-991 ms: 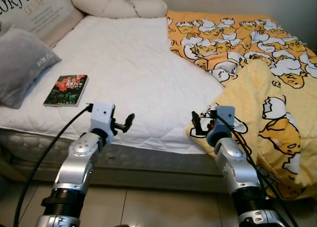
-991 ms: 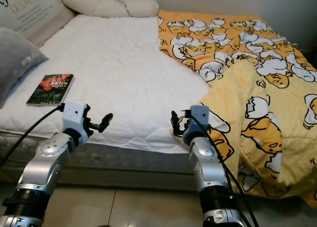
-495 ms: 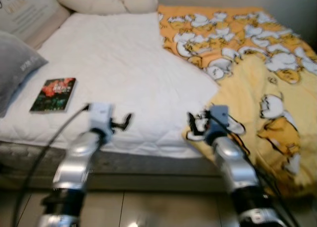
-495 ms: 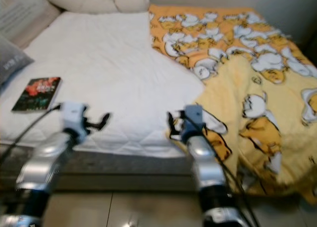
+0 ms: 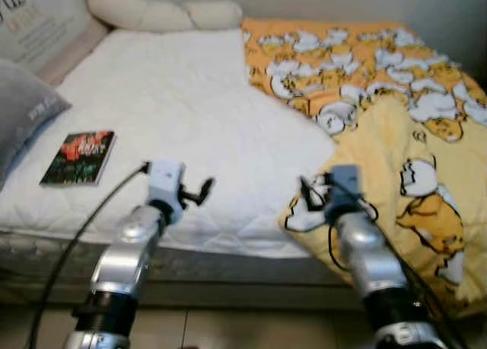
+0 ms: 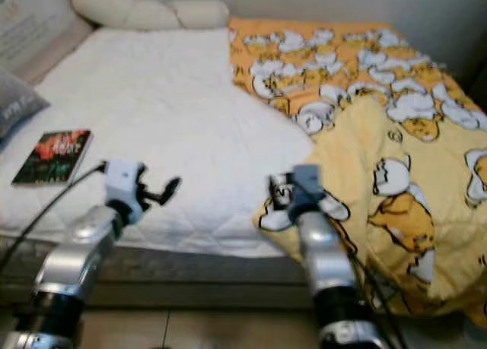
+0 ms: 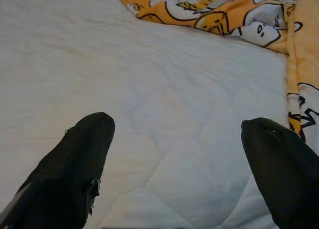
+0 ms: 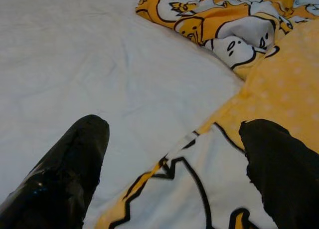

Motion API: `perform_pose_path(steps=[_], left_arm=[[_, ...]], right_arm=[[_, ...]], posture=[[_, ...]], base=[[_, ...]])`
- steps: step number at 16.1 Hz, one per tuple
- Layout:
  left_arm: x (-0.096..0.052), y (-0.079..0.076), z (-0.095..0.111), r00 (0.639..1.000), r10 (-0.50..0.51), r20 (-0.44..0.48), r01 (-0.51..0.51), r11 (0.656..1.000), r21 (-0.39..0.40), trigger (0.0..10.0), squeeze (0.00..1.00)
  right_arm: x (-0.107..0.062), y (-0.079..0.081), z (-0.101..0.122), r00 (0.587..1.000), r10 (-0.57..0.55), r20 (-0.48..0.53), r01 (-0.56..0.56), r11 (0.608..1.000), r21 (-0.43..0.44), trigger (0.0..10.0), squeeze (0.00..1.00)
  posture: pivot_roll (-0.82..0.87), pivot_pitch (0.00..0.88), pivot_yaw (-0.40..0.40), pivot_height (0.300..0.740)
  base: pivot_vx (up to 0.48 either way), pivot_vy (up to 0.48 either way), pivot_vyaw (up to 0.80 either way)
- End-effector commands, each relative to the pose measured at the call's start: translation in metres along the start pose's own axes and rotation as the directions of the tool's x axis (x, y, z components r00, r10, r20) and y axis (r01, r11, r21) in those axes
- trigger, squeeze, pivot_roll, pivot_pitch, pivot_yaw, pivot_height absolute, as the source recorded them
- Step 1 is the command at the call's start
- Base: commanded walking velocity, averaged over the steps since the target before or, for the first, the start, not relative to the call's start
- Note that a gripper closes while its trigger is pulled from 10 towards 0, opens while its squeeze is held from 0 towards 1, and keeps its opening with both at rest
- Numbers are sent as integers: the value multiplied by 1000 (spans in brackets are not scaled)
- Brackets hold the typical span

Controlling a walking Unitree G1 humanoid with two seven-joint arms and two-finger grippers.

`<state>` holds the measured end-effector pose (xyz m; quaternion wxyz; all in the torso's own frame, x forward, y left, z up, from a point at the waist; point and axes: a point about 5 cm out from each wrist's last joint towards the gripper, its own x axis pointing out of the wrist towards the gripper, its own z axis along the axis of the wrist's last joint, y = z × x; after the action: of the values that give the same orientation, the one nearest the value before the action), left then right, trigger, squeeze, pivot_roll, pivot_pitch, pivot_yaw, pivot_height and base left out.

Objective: Clean up the room

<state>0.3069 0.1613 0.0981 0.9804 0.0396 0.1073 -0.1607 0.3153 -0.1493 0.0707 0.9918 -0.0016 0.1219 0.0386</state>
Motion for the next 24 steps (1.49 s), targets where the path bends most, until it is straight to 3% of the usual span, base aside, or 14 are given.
perform_pose_path(steps=[1,4,12,18,19,20,22,24], left_arm=[[-4,12,3,999,34,6,-34,999,12,10000,392],[-4,11,3,999,36,8,-36,999,12,10000,392],[-7,13,2,999,42,8,-42,999,22,10000,392],[-12,17,2,999,37,-6,-36,996,80,10000,392],[-12,16,2,1000,25,-4,-24,996,89,10000,384],[-14,15,1,1000,3,-13,-2,993,114,10000,380],[-18,15,-1,998,-38,-50,47,977,207,10000,384],[-26,16,-1,994,-84,-63,96,967,236,10000,384]], right_arm=[[2,13,4,999,33,6,-33,999,9,10000,0],[2,14,1,999,33,-13,-33,999,15,10000,0],[-1,19,-5,997,64,-39,-63,998,25,10000,0],[3,27,-11,991,91,-98,-85,994,62,10000,0],[4,28,-12,988,109,-110,-100,991,84,10000,847],[6,30,-15,982,118,-148,-106,991,88,10000,1000],[12,29,-26,965,102,-241,-83,993,86,10000,1000],[17,22,-39,933,60,-355,-37,997,72,10000,1000]], posture=[[12,0,-7,740],[20,0,-16,740],[36,0,-24,740],[62,0,-34,740],[63,0,-35,740],[65,0,-36,740],[77,0,-37,740],[102,0,-44,740]], base=[[304,0,0],[304,0,-727],[311,0,0],[306,0,0],[0,0,0],[0,0,0],[0,0,0],[0,0,0]])
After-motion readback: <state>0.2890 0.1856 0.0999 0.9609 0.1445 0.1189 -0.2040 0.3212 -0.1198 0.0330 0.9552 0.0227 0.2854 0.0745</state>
